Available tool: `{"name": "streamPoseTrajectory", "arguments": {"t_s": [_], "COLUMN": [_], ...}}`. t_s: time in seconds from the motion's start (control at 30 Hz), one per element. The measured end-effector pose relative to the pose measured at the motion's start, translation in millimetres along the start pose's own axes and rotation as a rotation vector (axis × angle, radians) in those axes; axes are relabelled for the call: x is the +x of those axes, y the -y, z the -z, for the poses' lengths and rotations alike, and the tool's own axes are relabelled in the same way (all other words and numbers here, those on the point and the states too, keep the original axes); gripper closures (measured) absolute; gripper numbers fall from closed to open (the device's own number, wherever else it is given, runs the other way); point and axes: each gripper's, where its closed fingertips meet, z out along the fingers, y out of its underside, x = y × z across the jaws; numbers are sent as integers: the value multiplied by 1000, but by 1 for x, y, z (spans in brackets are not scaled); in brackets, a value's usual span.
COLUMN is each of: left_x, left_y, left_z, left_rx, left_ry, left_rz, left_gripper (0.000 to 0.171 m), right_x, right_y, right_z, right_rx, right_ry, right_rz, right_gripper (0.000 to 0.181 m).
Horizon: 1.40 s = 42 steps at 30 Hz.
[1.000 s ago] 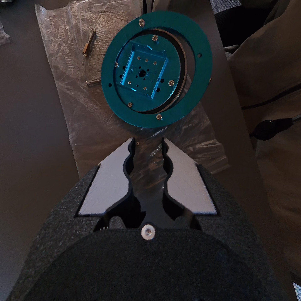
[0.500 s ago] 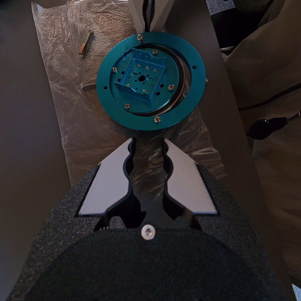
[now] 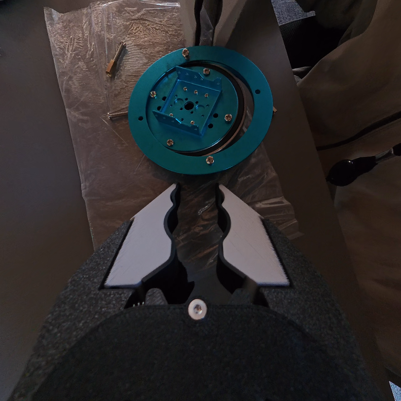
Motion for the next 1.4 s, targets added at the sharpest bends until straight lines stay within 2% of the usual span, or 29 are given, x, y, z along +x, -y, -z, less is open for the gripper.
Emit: {"name": "streamPoseTrajectory", "arguments": {"t_s": [0.27, 0.57, 0.97, 1.17, 1.3, 1.4], "left_x": [4, 2, -6, -9, -13, -22], "left_y": [7, 7, 10, 1, 0, 2], "left_z": [-1, -1, 3, -1, 4, 12], "left_rx": [29, 30, 58, 13, 13, 43], "left_ry": [-17, -4, 20, 45, 65, 99], "left_rz": [-1, 1, 21, 2, 2, 17], "left_gripper": [141, 142, 141, 141, 141, 141], "right_x": [-14, -11, -13, -8, -1, 4], "right_y": [13, 15, 15, 15, 24, 41], "right_z": [8, 6, 7, 9, 23, 44], "right_rx": [75, 99, 114, 136, 244, 428], "right_ry": [46, 75, 115, 158, 191, 248], "right_rz": [-2, -24, -71, -147, -204, -244], "right_gripper": [160, 148, 148, 146, 144, 143]}}
